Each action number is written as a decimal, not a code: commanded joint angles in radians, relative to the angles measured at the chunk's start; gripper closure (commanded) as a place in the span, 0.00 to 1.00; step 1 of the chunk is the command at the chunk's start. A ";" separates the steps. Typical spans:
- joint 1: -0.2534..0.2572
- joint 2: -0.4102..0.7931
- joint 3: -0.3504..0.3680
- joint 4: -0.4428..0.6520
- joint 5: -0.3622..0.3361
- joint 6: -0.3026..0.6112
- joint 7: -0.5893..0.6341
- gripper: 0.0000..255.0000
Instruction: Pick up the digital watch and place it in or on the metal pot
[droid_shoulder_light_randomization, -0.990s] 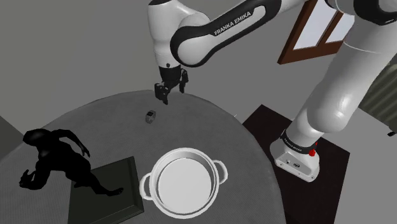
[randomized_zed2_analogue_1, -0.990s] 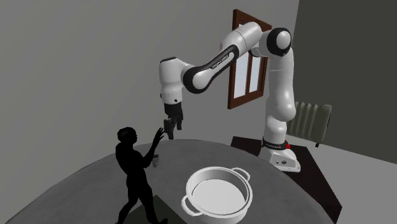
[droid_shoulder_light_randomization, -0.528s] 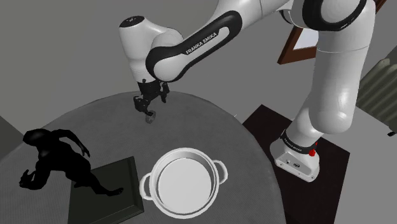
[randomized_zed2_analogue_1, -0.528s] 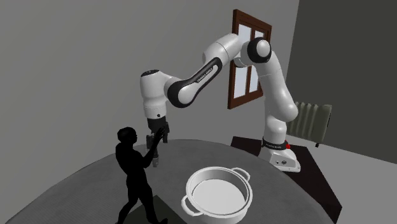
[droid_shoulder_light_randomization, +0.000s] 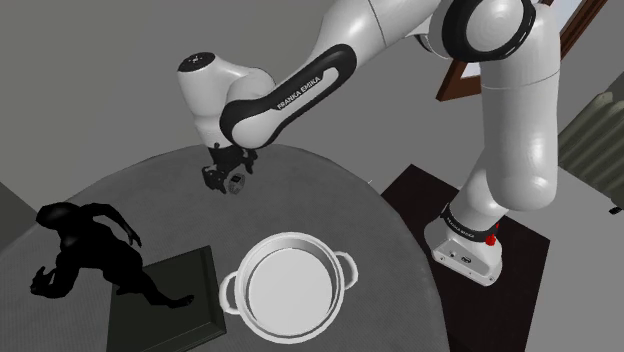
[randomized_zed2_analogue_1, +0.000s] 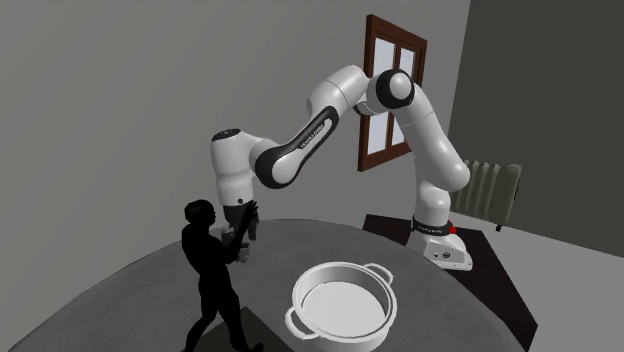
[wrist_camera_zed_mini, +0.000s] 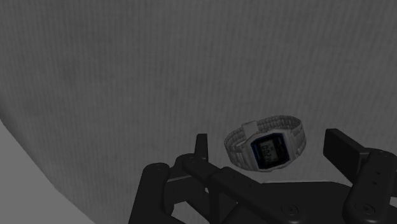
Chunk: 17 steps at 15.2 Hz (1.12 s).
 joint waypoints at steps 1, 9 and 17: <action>0.003 0.016 -0.006 -0.008 -0.009 0.022 0.006 0.00; 0.003 0.019 -0.007 -0.010 -0.011 0.028 0.008 0.00; 0.003 0.020 -0.007 -0.009 -0.012 0.028 0.008 1.00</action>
